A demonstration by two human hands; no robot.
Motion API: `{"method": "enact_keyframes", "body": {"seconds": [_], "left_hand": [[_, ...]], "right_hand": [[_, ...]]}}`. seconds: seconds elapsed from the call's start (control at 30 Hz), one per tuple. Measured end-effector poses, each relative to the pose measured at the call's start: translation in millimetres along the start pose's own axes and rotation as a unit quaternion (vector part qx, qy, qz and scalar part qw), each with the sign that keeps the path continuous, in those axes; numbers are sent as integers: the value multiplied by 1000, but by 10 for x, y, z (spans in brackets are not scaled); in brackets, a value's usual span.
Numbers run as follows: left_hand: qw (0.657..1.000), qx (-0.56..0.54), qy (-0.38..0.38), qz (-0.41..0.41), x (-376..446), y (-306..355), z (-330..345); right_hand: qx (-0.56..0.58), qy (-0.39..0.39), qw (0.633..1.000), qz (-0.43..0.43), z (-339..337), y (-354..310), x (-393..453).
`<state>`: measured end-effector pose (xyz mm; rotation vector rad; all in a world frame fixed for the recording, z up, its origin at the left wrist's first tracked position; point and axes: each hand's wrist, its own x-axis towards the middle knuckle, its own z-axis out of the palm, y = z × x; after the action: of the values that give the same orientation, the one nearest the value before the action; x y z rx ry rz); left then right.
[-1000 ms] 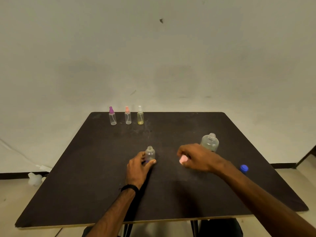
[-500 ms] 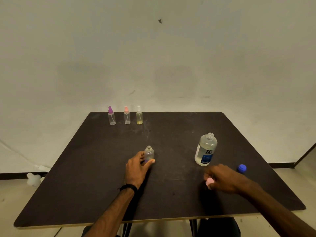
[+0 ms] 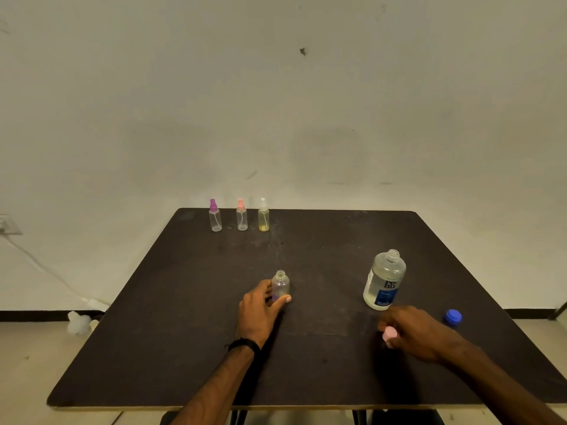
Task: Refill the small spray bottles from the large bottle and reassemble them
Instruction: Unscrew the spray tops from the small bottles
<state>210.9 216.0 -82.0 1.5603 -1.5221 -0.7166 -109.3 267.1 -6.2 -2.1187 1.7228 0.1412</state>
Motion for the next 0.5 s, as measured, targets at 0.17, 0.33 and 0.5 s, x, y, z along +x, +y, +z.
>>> {"method": "enact_keyframes", "body": {"seconds": [0.17, 0.33, 0.5], "left_hand": [[1000, -4, 1, -2, 6, 2, -2], [1000, -1, -4, -5, 1, 18, -8], [1000, -9, -10, -14, -2, 34, -18]], "right_hand": [[7, -8, 1000, 8, -9, -12, -14], [-13, 5, 1000, 18, -46, -42, -61], [-74, 118, 990, -17, -221, -218, -175]]}}
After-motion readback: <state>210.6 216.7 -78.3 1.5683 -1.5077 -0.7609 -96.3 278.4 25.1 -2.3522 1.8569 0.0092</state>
